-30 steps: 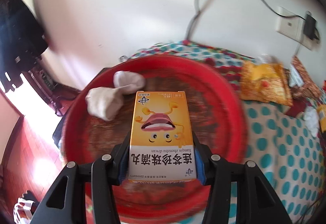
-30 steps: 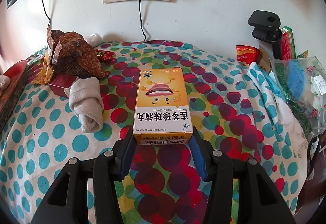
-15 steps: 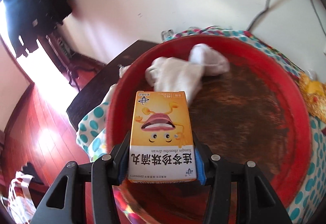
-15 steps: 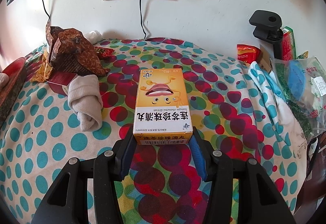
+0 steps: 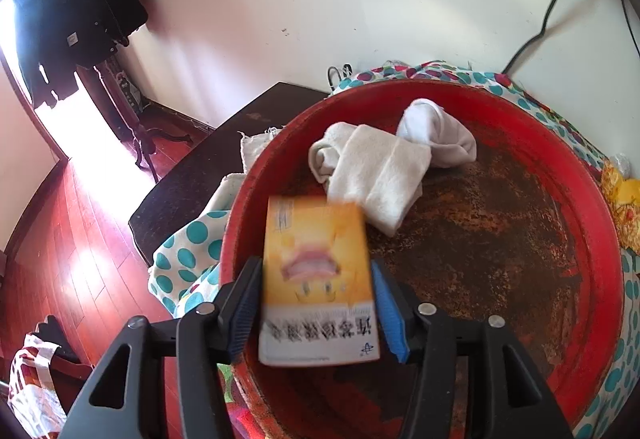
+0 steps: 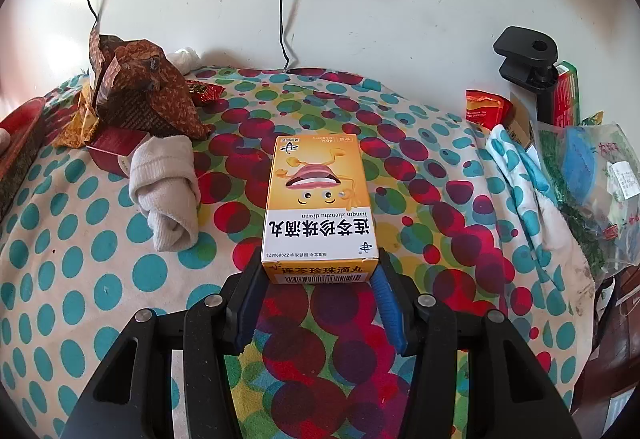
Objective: Organize objects
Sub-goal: 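Carry the yellow box onto the red tray and open the left tool, then carry the held yellow box onto the red tray and open the right tool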
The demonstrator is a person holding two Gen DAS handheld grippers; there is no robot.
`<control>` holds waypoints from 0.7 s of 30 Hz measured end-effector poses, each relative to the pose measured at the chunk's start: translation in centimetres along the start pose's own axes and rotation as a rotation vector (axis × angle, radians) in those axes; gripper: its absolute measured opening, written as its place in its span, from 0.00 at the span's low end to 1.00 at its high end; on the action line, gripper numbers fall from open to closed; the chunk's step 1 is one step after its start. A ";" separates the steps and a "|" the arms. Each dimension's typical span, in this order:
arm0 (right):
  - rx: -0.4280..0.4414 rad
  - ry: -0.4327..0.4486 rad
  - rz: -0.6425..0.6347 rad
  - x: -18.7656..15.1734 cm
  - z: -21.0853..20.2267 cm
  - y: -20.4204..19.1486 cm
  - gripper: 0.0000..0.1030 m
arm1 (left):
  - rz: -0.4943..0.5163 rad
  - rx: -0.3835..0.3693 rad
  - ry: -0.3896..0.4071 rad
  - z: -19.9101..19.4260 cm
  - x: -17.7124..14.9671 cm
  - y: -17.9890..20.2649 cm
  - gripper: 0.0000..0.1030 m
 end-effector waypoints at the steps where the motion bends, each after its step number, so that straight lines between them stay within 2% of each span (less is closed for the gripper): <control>1: -0.003 0.000 -0.001 0.0 0.0 0.0 0.47 | 0.010 0.009 -0.001 -0.1 -0.1 0.1 0.54; 5: -0.006 0.005 -0.004 0.0 -0.1 0.0 0.47 | 0.004 0.000 0.014 -1.0 -0.7 0.3 0.54; 10: 0.005 0.015 -0.002 0.0 -0.3 0.0 0.47 | -0.012 0.022 0.119 -4.8 -1.5 0.9 0.54; 14: 0.013 0.037 0.017 0.2 -0.7 0.3 0.47 | -0.043 -0.048 0.169 -7.4 -3.0 3.2 0.54; 21: -0.001 0.072 0.026 0.5 -1.4 0.5 0.47 | 0.032 -0.103 0.215 -9.4 -4.2 7.4 0.54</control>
Point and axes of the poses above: each gripper's, at about its wrist camera, not at the fingertips, and z roughly the way its jaws point, y to its right, x to its top, the point moved 10 cm from there along z, roughly the way its jaws point, and after that the axes turned 6 degrees about z, right-handed, at the moved point
